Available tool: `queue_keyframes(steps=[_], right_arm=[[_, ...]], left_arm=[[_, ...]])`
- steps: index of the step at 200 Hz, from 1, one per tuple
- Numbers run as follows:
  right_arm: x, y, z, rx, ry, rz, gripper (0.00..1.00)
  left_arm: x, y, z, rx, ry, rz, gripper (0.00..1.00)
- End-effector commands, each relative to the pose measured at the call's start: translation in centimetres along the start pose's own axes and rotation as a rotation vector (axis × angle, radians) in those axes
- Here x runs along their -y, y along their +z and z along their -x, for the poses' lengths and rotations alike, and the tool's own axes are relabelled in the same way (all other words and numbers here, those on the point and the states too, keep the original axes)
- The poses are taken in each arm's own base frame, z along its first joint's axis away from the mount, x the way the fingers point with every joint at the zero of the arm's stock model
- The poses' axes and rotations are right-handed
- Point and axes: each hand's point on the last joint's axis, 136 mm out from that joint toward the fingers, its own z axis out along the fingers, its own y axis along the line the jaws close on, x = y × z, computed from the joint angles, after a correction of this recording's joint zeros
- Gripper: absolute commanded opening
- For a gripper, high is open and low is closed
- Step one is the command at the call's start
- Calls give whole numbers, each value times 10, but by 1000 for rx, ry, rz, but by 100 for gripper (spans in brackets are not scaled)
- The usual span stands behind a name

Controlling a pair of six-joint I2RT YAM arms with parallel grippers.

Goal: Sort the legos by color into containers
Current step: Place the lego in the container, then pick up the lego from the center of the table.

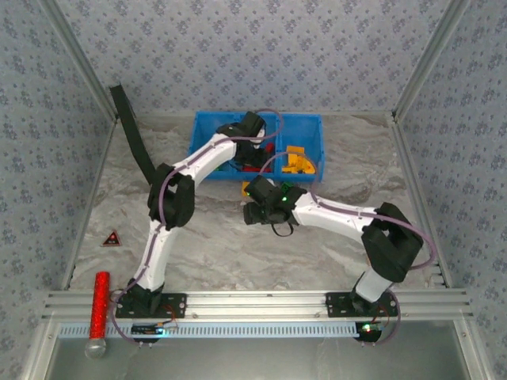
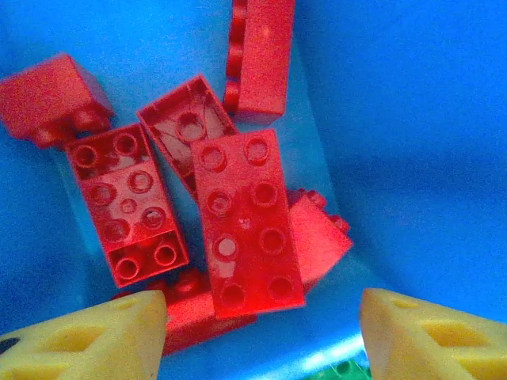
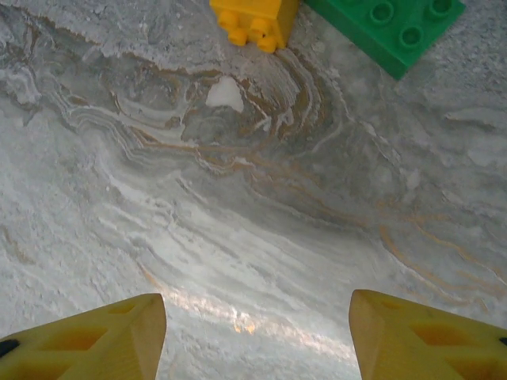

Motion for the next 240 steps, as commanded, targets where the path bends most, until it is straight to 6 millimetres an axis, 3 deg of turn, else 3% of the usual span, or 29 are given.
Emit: queue_keyframes(steps=[1, 18, 28, 43, 95, 153, 240], right_arm=[[-1, 12, 1, -37, 30, -23, 64], [-10, 17, 17, -23, 47, -15, 64], [-13, 23, 21, -26, 44, -22, 64], [-16, 29, 28, -28, 31, -43, 64], [-3, 55, 35, -59, 39, -158, 66], [3, 80, 37, -80, 32, -225, 65], [8, 88, 61, -55, 12, -257, 63]], left_arm=[[-5, -60, 40, 170, -23, -19, 67], [-6, -77, 45, 204, -50, -49, 68], [-3, -93, 57, 270, -47, -72, 70], [-5, -101, 54, 276, -43, -73, 71], [-4, -170, 58, 370, -40, -128, 73], [-10, -236, 20, 433, -64, -154, 79], [-15, -274, -26, 429, -70, -171, 81]])
